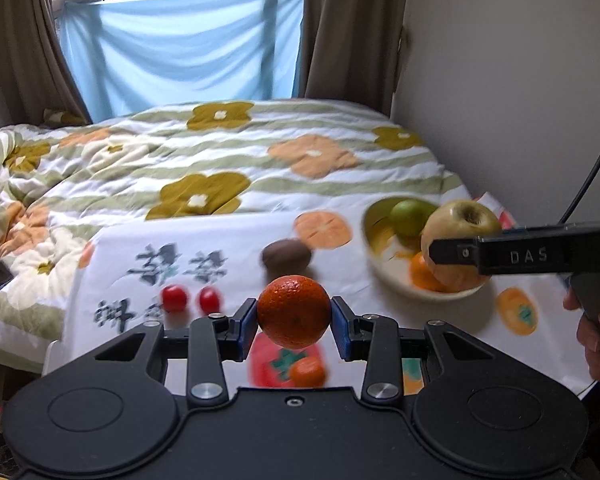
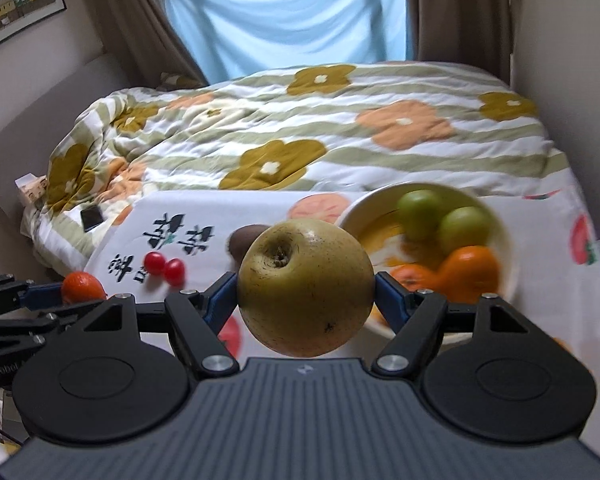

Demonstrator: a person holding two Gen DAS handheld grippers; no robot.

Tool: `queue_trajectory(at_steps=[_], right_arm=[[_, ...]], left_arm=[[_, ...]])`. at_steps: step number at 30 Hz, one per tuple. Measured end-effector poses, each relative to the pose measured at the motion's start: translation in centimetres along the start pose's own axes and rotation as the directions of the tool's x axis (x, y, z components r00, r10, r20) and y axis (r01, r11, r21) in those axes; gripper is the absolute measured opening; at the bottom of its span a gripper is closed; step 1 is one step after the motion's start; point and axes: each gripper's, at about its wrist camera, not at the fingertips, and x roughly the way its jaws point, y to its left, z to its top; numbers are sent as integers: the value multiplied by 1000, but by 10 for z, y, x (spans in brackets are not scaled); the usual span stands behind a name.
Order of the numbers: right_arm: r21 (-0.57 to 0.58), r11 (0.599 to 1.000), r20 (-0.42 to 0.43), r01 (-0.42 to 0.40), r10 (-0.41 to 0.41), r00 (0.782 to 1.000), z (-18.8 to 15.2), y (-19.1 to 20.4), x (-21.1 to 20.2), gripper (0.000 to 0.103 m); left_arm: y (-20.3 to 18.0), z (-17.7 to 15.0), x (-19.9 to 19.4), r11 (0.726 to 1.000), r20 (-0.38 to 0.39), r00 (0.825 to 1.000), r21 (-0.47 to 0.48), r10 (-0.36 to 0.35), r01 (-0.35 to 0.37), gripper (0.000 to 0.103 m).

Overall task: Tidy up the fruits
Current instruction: 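Carry the tangerine toward the bowl with the left tool while the right tool grasps the yellow pear-apple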

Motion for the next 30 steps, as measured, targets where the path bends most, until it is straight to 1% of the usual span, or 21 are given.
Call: queue_trajectory(at_steps=[7, 11, 15, 21, 25, 30], right_arm=[[1, 1000, 20, -7, 7, 1000, 7, -56, -21, 88], [-13, 1000, 35, -6, 6, 999, 14, -83, -24, 88], [1, 1000, 38, 7, -7, 999, 21, -106, -19, 88], [47, 998, 28, 42, -44, 999, 26, -130, -5, 88], [95, 993, 17, 64, -66, 998, 28, -142, 5, 88], [130, 987, 1, 90, -91, 996, 30, -147, 19, 88]], left_arm=[[-53, 17, 10, 1000, 38, 999, -5, 8, -7, 42], [-71, 28, 27, 1000, 40, 999, -8, 9, -9, 42], [-82, 40, 47, 1000, 28, 1000, 9, 1, -1, 42], [-90, 56, 93, 998, -14, 999, 50, -32, 32, 42], [-93, 65, 126, 995, -67, 996, 77, -59, 64, 42], [-98, 66, 163, 989, -136, 987, 110, -81, 96, 43]])
